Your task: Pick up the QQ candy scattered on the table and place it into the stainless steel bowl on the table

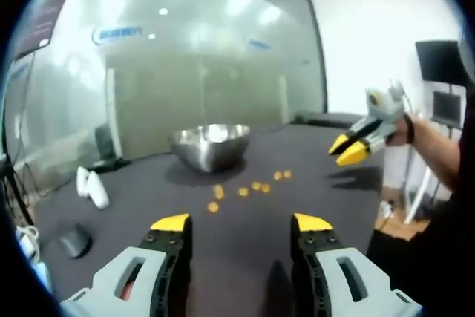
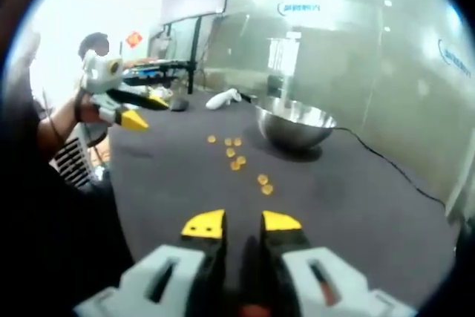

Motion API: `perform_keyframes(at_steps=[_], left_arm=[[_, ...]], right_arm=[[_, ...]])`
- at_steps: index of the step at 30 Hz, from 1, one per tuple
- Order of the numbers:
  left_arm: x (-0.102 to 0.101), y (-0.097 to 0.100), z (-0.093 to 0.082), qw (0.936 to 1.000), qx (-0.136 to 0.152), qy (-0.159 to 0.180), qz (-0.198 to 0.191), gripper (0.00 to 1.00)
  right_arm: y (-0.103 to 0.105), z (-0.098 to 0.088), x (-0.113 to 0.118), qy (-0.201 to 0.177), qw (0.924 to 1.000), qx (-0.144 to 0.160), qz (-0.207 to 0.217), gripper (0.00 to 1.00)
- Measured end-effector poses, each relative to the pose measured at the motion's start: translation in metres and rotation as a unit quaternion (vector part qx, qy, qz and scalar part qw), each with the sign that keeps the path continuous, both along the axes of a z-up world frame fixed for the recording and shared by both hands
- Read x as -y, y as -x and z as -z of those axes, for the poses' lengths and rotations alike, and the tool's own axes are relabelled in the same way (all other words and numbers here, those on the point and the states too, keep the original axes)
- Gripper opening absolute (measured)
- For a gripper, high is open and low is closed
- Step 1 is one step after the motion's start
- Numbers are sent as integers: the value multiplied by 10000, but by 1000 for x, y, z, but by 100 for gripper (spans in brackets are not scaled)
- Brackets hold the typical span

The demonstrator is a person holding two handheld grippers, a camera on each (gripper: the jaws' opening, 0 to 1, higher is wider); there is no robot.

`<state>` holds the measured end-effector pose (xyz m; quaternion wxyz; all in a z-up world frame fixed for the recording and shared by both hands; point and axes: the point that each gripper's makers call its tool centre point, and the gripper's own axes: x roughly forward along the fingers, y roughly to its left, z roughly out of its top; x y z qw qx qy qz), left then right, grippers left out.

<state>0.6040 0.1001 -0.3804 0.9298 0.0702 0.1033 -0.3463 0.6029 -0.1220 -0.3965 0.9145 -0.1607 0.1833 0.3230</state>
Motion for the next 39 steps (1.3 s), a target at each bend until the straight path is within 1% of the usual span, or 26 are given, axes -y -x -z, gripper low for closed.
perform_keyframes(at_steps=[6,9,14,19,25,29,32,34,35,36,37,38,39], left_arm=[[2,3,4,10000,-28,-56,63,54],[0,4,6,9999,-38,-111,53,54],[-2,3,10,9999,-89,-113,26,54],[0,3,14,9998,-144,-141,35,54],[3,2,13,9998,-154,-125,43,54],[4,3,13,9998,-158,-86,35,54],[4,4,14,9998,-180,-76,37,54],[4,6,16,9997,-221,-76,51,54],[5,8,15,9996,-274,11,89,54],[8,10,11,9993,-308,156,174,54],[8,13,10,9989,-341,217,236,54],[8,13,11,9990,-349,170,232,54],[6,14,12,9992,-319,24,236,54]], right_arm=[[1,6,2,27,10000,-71,34,18],[2,5,2,4,10000,-88,27,18],[1,6,3,14,9999,-86,62,18],[-1,7,4,53,9999,-86,72,18],[-3,9,6,31,9999,-110,68,18],[-11,11,7,23,9999,-133,70,18],[-20,10,5,-111,9998,-109,131,19],[-26,9,1,-190,9997,-117,89,21],[-27,11,-3,-210,9996,-208,38,21],[-30,12,-5,-182,9996,-216,-10,21],[-34,13,-8,-158,9997,-205,-22,21],[-38,14,-9,-121,9997,-195,-23,21],[-43,17,-11,-73,9998,-206,-17,21]])
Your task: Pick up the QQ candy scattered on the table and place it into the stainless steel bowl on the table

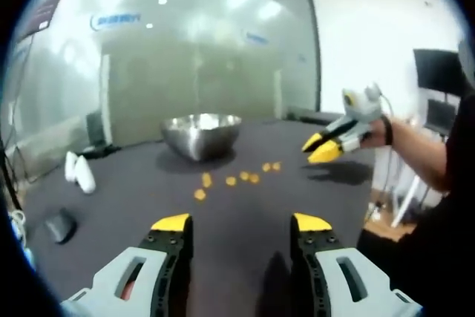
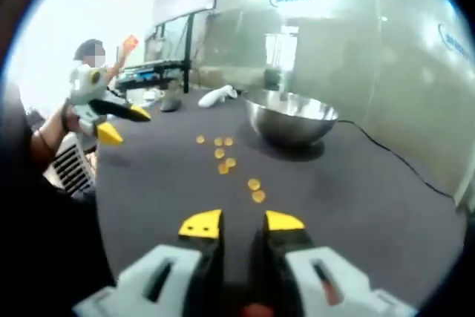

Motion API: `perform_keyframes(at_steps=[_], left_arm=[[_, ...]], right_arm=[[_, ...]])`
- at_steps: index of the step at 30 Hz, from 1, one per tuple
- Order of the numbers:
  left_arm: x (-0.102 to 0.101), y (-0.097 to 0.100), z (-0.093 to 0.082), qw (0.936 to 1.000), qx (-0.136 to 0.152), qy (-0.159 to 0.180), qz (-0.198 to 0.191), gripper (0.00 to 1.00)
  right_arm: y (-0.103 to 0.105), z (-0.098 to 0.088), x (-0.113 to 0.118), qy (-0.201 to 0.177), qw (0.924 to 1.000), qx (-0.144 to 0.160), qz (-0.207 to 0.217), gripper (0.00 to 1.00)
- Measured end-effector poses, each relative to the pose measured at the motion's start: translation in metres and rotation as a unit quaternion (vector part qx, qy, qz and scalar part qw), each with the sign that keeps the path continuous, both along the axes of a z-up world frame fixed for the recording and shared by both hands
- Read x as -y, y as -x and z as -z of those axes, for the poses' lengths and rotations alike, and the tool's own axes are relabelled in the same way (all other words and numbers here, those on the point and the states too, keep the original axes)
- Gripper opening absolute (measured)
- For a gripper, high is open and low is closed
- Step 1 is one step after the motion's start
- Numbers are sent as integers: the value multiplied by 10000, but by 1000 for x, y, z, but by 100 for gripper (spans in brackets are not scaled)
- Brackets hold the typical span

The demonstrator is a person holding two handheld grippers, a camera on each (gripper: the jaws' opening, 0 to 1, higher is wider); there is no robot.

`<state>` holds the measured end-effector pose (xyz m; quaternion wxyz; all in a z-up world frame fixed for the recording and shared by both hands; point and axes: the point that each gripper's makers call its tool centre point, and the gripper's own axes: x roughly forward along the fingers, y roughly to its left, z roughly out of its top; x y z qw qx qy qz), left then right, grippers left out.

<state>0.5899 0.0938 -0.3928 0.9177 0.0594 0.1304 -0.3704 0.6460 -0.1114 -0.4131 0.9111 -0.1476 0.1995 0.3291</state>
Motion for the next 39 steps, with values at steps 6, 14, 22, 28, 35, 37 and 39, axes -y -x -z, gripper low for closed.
perform_keyframes(at_steps=[6,14,22,28,35,37,39], left_arm=[[-1,6,-2,9999,-4,104,30,54],[-11,6,6,9999,-113,-24,-43,54],[-13,0,1,9995,-124,205,-188,53],[-11,2,5,9995,-213,184,-127,53],[-14,0,4,9995,-178,185,-167,53],[-16,0,4,9995,-178,175,-182,53],[-17,-1,4,9996,-157,146,-186,53]], right_arm=[[-28,11,-8,117,9998,-1,175,25],[-34,23,-33,-99,9998,-174,60,25],[-39,29,-37,-122,9992,-330,210,13],[-41,29,-34,-70,9996,-123,258,10],[-36,25,-31,-141,9994,-80,315,10],[-31,23,-29,-183,9993,-86,320,10],[-26,18,-26,-307,9988,-74,366,10]])
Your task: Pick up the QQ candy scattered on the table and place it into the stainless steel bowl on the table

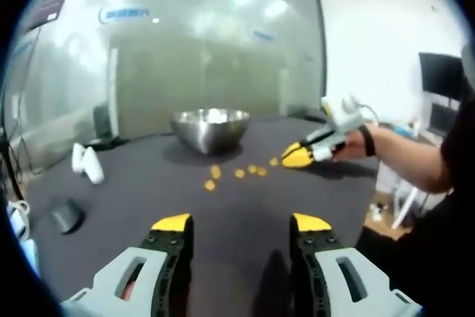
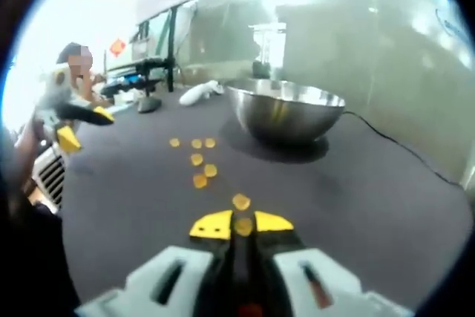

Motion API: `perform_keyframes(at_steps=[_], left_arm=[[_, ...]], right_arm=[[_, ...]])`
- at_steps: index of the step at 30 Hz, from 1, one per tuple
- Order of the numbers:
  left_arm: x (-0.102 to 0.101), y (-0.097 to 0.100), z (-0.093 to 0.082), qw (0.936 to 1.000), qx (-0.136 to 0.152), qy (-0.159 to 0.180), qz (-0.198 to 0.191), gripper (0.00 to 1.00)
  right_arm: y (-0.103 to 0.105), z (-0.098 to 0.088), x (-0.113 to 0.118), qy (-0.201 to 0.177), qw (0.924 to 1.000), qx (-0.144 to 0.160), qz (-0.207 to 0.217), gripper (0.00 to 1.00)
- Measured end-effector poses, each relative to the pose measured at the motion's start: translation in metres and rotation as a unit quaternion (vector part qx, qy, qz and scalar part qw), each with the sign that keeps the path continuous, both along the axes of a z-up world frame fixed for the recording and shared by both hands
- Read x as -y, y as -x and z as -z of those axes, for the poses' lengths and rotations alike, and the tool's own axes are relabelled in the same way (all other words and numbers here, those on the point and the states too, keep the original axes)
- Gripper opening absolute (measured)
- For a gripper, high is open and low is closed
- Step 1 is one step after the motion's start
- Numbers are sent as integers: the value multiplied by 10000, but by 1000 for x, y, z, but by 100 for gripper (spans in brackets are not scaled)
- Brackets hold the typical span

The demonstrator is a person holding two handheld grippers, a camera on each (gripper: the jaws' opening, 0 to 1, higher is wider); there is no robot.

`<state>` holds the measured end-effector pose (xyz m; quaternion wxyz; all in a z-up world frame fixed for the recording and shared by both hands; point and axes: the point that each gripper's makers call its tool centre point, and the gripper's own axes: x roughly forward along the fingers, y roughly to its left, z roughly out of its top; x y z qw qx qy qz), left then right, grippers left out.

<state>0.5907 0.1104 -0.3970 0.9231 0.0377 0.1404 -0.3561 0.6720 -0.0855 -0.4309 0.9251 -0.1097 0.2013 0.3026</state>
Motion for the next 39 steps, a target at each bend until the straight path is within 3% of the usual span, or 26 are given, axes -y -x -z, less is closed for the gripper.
perform_keyframes(at_steps=[6,10,13,16,18,22,24,28,30,33,36,39], left_arm=[[-1,-1,4,9999,24,-117,-22,53],[2,1,1,10000,19,-25,53,53],[3,2,1,10000,27,-12,60,53],[5,0,5,10000,-3,-64,56,53],[8,1,2,9999,31,-50,117,53],[13,4,-5,9996,152,-9,223,53],[12,3,-5,9996,171,-53,197,53],[-3,-5,-14,9994,277,116,-152,53],[-12,-6,-15,9992,286,150,-253,53],[-16,-6,-21,9989,320,141,-328,53],[-19,-9,-28,9983,413,204,-365,53],[-18,-11,-29,9980,415,249,-400,53]], right_arm=[[0,-15,13,-46,9996,221,159,10],[-9,-41,29,-174,9961,679,526,10],[-24,-71,43,-31,9864,1253,1058,10],[-33,-108,31,-475,9787,1662,1106,10],[-42,-130,22,-509,9732,1978,1053,10],[-72,-155,5,-695,9701,2091,1017,10],[-91,-173,0,-969,9632,2228,1152,10],[-117,-175,-18,-960,9644,2173,1164,10],[-128,-173,-20,-662,9641,2265,1222,10],[-136,-170,-23,-640,9650,2191,1292,11],[-143,-169,-30,-860,9670,2058,1231,20],[-145,-167,-30,-786,9682,2028,1233,18]])
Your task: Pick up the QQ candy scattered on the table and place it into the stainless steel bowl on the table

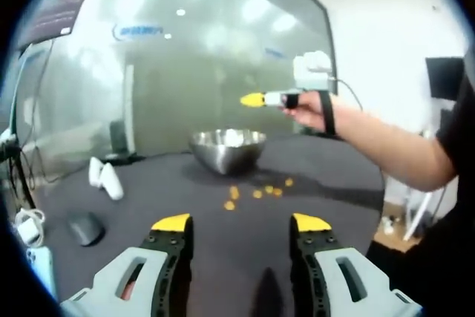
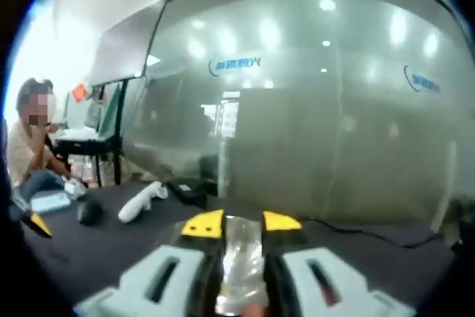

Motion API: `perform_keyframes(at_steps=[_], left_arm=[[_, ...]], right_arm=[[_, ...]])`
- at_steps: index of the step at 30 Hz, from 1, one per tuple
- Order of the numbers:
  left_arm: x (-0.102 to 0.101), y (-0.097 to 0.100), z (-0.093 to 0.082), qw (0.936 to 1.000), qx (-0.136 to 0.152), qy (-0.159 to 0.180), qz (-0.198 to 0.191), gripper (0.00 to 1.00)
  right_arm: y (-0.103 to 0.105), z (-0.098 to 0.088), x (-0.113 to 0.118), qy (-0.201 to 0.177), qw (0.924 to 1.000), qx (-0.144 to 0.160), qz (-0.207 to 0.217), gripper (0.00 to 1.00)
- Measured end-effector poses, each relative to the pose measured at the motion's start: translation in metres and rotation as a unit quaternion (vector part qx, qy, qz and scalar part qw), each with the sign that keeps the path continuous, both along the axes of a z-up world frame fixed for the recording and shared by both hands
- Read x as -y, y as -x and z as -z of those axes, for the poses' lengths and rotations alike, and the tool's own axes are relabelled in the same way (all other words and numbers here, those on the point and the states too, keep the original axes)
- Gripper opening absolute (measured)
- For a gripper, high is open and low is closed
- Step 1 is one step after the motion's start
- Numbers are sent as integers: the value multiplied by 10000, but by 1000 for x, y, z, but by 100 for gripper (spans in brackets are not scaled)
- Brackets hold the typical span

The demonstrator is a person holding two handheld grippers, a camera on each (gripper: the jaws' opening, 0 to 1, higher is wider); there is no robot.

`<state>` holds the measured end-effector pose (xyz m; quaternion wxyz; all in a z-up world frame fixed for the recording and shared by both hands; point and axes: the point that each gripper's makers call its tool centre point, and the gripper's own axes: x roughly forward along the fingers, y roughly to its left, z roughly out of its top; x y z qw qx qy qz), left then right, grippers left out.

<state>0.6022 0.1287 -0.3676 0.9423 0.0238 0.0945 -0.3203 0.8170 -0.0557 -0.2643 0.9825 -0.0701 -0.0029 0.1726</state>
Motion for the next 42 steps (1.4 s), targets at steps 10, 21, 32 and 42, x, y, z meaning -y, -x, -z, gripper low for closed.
perform_keyframes(at_steps=[10,21,32,42], left_arm=[[13,4,8,9996,-87,-156,220,54],[20,0,2,9997,32,-17,250,55],[24,-4,2,9993,165,25,331,55],[20,-8,7,9975,441,-484,271,55]], right_arm=[[13,2,9,-261,9995,-176,-40,17],[51,4,42,-385,9989,-40,-251,17],[118,49,52,-113,9965,-356,-750,17],[158,132,71,-105,9878,-1247,-930,17]])
